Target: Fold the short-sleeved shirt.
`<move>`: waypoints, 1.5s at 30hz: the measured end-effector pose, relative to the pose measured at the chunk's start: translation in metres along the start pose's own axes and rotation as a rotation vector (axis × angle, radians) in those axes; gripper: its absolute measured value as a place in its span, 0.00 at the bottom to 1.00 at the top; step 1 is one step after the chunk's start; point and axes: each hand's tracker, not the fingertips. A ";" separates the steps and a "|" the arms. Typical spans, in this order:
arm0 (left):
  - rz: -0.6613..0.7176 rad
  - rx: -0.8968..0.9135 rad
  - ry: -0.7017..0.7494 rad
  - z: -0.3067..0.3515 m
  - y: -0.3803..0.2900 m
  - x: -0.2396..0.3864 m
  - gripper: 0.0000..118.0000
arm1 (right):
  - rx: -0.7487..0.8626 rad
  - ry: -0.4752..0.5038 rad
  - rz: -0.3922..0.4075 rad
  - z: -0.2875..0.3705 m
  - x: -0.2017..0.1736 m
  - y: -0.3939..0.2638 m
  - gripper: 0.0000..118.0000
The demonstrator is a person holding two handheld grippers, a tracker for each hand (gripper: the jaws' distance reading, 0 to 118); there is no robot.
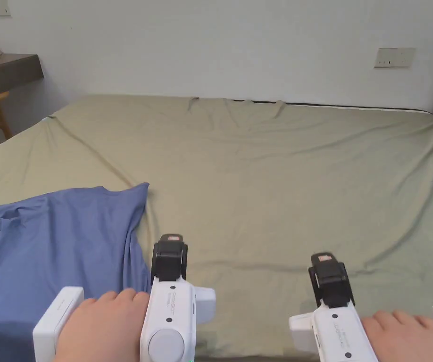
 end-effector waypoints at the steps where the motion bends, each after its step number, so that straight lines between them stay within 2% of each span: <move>1: 0.026 0.017 0.032 0.003 -0.002 -0.008 0.99 | -0.005 -0.076 -0.111 -0.003 0.008 0.000 1.00; 2: 0.082 0.016 0.069 0.003 -0.003 -0.019 0.98 | -0.019 -0.136 -0.200 -0.003 0.022 -0.005 1.00; 3: 0.213 0.009 0.109 0.003 -0.005 -0.034 0.98 | -0.043 -0.157 -0.336 -0.004 0.042 -0.014 1.00; 4: 0.427 -0.018 0.138 0.003 -0.007 -0.057 0.98 | -0.047 -0.172 -0.579 -0.003 0.066 -0.027 1.00; 5: 0.723 -0.023 0.159 0.006 -0.019 -0.081 0.98 | -0.014 -0.147 -0.940 0.002 0.093 -0.052 1.00; 6: 1.045 -0.008 0.159 0.010 -0.035 -0.106 0.98 | 0.026 -0.062 -1.370 0.004 0.116 -0.091 1.00; 7: 1.355 0.026 0.126 0.013 -0.057 -0.125 0.99 | 0.060 0.045 -1.761 0.004 0.123 -0.131 1.00; 8: 1.616 0.103 0.078 0.015 -0.080 -0.134 0.99 | 0.133 0.157 -2.075 0.004 0.112 -0.162 1.00; 9: 1.875 0.223 0.034 0.018 -0.101 -0.143 1.00 | 0.094 0.264 -2.424 0.002 0.098 -0.184 1.00; 10: 2.031 0.266 0.027 0.016 -0.114 -0.140 1.00 | 0.206 0.075 -2.331 0.008 0.095 -0.188 1.00; 11: 2.099 0.249 0.037 0.015 -0.123 -0.139 1.00 | 0.161 -0.024 -2.286 0.018 0.101 -0.183 1.00; 12: 2.094 0.211 0.055 0.015 -0.127 -0.139 1.00 | 0.109 -0.097 -2.186 0.021 0.102 -0.182 1.00; 13: 2.016 0.195 0.056 0.016 -0.126 -0.135 1.00 | 0.084 -0.134 -2.074 0.023 0.104 -0.179 1.00; 14: 1.928 0.193 0.061 0.016 -0.124 -0.133 1.00 | 0.061 -0.116 -1.990 0.024 0.105 -0.176 1.00; 15: 1.862 0.191 0.083 0.017 -0.120 -0.130 1.00 | 0.035 -0.161 -1.946 0.027 0.111 -0.167 1.00; 18: 1.712 0.206 0.070 0.018 -0.104 -0.127 1.00 | 0.008 -0.138 -2.003 0.026 0.108 -0.165 1.00; 21: 1.714 0.229 0.070 0.020 -0.095 -0.128 1.00 | 0.001 -0.105 -2.052 0.022 0.107 -0.169 1.00; 28: 1.728 0.240 0.052 0.017 -0.083 -0.129 1.00 | -0.001 -0.127 -2.028 0.027 0.107 -0.166 1.00; 34: 1.726 0.235 0.051 0.016 -0.081 -0.128 1.00 | 0.008 -0.159 -1.975 0.021 0.104 -0.169 1.00; 45: 1.731 0.216 0.080 0.017 -0.082 -0.131 1.00 | -0.004 -0.174 -1.978 0.016 0.095 -0.177 1.00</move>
